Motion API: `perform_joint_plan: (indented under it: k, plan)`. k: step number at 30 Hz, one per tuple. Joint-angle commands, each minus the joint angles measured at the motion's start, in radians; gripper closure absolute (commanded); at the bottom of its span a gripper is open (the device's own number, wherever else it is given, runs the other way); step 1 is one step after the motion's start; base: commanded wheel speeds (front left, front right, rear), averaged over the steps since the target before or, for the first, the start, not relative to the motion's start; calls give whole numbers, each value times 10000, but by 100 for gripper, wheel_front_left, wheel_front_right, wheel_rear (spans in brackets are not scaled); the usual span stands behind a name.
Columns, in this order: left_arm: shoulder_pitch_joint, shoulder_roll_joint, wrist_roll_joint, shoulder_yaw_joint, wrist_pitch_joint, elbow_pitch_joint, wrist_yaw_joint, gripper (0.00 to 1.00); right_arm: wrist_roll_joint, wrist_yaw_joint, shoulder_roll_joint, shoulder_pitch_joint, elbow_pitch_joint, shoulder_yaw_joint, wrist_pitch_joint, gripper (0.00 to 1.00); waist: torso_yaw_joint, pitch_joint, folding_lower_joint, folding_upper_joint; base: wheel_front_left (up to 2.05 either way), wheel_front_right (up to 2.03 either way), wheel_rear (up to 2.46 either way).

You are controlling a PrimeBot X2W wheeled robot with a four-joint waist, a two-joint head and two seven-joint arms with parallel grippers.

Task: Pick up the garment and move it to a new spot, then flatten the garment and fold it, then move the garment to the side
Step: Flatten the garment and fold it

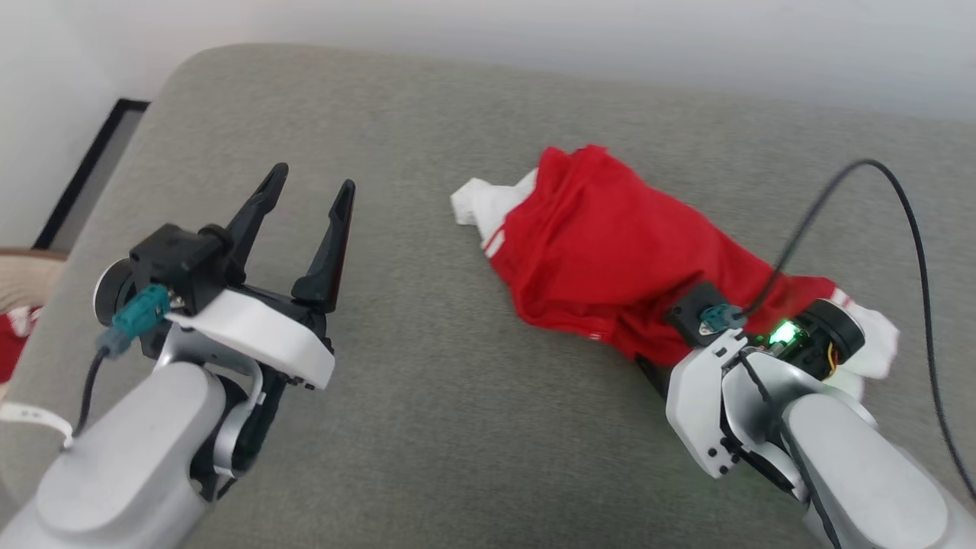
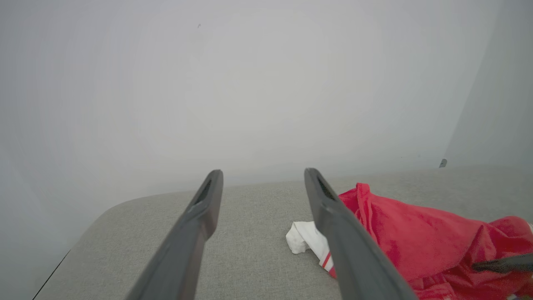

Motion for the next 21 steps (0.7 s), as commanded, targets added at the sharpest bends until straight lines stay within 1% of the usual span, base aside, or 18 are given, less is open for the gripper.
perform_joint_plan:
  k: [1, 4, 5, 6, 8, 13, 17, 21]
  plan:
    - [231, -121, 299, 230, -57, -190, 75, 0, -23, -7, -106, -136, 142, 149, 249, 0, 378, 130, 0, 0, 0, 0, 0]
    - [921, -425, 804, 908, -55, -533, 186, 0, 30, -8, -409, -422, 464, 726, 897, 0, 673, 176, 0, 0, 0, 0, 0]
    - [1146, -539, 890, 1170, -56, -606, 157, 0, 14, -8, -524, -540, 541, 890, 1027, 54, 756, 190, 0, 0, 0, 0, 0]
    - [1387, -639, 1063, 1369, -56, -660, 105, 0, 114, -8, -576, -654, 584, 1044, 1090, 100, 828, 206, 0, 0, 0, 0, 0]
    - [1821, -871, 1414, 1790, -57, -703, 46, 0, 320, -8, -709, -806, 617, 1264, 1257, 100, 952, 207, 0, 0, 0, 0, 0]
    - [2833, -1461, 2145, 2894, -59, -833, -257, 0, 900, -8, -873, -1067, 244, 1181, 1448, 100, 1111, 100, 0, 0, 0, 0, 0]
    - [3587, -1925, 2692, 3786, -58, -812, -659, 0, 1310, -8, -1027, -1108, -338, 867, 1681, 100, 1117, -5, 0, 0, 0, 0, 0]
    - [4275, -2519, 3145, 4659, -58, -765, -1116, 0, 1680, -8, -1159, -1195, -925, 241, 1888, 100, 1094, -102, 0, 0, 0, 0, 0]
